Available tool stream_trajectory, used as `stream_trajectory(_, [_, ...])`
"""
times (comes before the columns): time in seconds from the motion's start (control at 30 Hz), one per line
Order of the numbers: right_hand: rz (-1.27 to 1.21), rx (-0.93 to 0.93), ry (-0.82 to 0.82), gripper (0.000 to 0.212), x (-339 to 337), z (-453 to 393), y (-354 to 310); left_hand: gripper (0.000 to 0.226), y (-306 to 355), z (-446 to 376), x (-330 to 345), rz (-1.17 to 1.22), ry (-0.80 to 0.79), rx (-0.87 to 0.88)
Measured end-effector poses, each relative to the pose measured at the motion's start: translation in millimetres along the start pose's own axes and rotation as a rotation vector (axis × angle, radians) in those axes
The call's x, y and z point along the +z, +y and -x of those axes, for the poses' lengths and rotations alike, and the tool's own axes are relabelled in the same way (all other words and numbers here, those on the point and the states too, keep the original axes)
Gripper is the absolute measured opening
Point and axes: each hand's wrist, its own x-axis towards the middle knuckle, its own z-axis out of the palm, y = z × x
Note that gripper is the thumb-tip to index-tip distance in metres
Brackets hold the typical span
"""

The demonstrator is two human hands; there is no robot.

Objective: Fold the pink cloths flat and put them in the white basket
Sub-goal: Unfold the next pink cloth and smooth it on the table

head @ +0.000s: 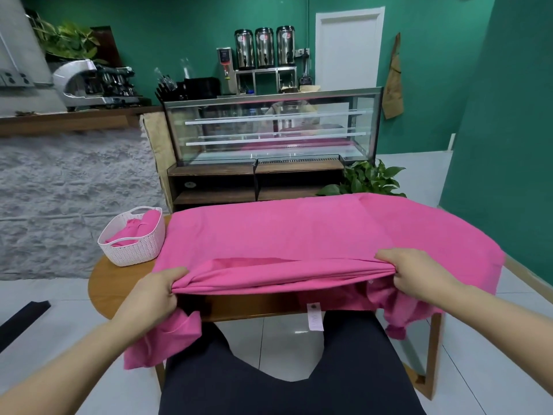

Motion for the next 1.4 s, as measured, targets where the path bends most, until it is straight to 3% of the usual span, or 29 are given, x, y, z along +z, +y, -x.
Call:
stream_trajectory(0.17, [0.043, -0.069, 0.04, 0.035, -3.8, 11.8, 9.7, 0.032, 0.9, 8.6, -4.8, -0.161, -0.113, 0.054])
stream_trajectory(0.27, [0.154, -0.162, -0.031, 0.059, -7.9, 19.3, 8.3, 0.062, 6.4, 12.3, -8.2, -0.339, -0.214, 0.152])
stream_trajectory(0.33, [0.246, -0.158, -0.089, 0.055, -9.1, 20.0, 4.0, 0.079, 6.3, 10.8, -5.8, -0.433, -0.259, 0.134])
stream_trajectory(0.4, [0.365, -0.176, -0.134, 0.035, -3.7, 14.9, 3.7, 0.052, 2.7, 6.6, -0.9, -0.484, -0.273, 0.122])
stream_trajectory(0.47, [0.428, -0.197, -0.018, 0.023, 1.5, 9.7, 5.8, 0.03, -0.8, 3.7, 0.2, -0.427, -0.201, 0.131])
stream_trajectory(0.53, [0.45, -0.2, 0.068, 0.035, 5.4, 5.1, 12.7, 0.041, -12.8, -0.8, 4.5, -0.35, -0.084, 0.167])
stream_trajectory(0.6, [0.287, -0.176, 0.027, 0.048, 5.3, 2.1, 11.3, 0.049, -12.4, -1.1, 4.5, -0.207, -0.023, 0.183])
stream_trajectory(0.7, [0.131, -0.086, -0.037, 0.054, 5.6, 2.5, 9.8, 0.039, -0.8, 5.1, 0.0, -0.082, -0.046, 0.114])
stream_trajectory(0.83, [0.217, -0.134, -0.017, 0.047, 1.0, 9.8, 12.6, 0.037, -3.5, 8.5, -5.7, -0.21, -0.142, 0.112])
stream_trajectory(0.93, [0.177, -0.209, -0.038, 0.057, -4.1, 19.2, 10.8, 0.011, -6.0, 13.7, -8.3, -0.38, -0.154, 0.149])
stream_trajectory(1.0, [0.24, -0.197, -0.112, 0.06, -5.3, 21.6, 8.1, 0.059, -10.0, 14.9, -5.5, -0.424, -0.144, 0.17])
stream_trajectory(1.03, [0.294, -0.186, -0.138, 0.055, -8.1, 20.7, 5.9, 0.072, -11.8, 12.9, -3.7, -0.445, -0.154, 0.161])
stream_trajectory(1.1, [0.413, -0.205, -0.177, 0.03, -5.2, 14.0, 6.0, 0.05, -13.5, 7.7, -1.3, -0.476, -0.222, 0.127])
stream_trajectory(1.17, [0.447, -0.306, -0.047, 0.012, 0.7, 8.7, 9.4, 0.026, -13.3, 2.7, -2.3, -0.457, -0.232, 0.11])
stream_trajectory(1.23, [0.436, -0.373, 0.029, 0.031, 6.0, 3.7, 18.1, 0.042, -18.2, -0.9, 0.2, -0.391, -0.15, 0.097])
stream_trajectory(1.3, [0.304, -0.348, -0.048, 0.043, 7.8, -0.3, 21.1, 0.051, -21.1, -2.1, 1.4, -0.252, -0.07, 0.072])
stream_trajectory(1.4, [0.192, -0.256, -0.181, 0.046, 4.9, -0.9, 20.0, 0.051, -17.9, 1.4, -1.8, -0.089, -0.104, -0.059])
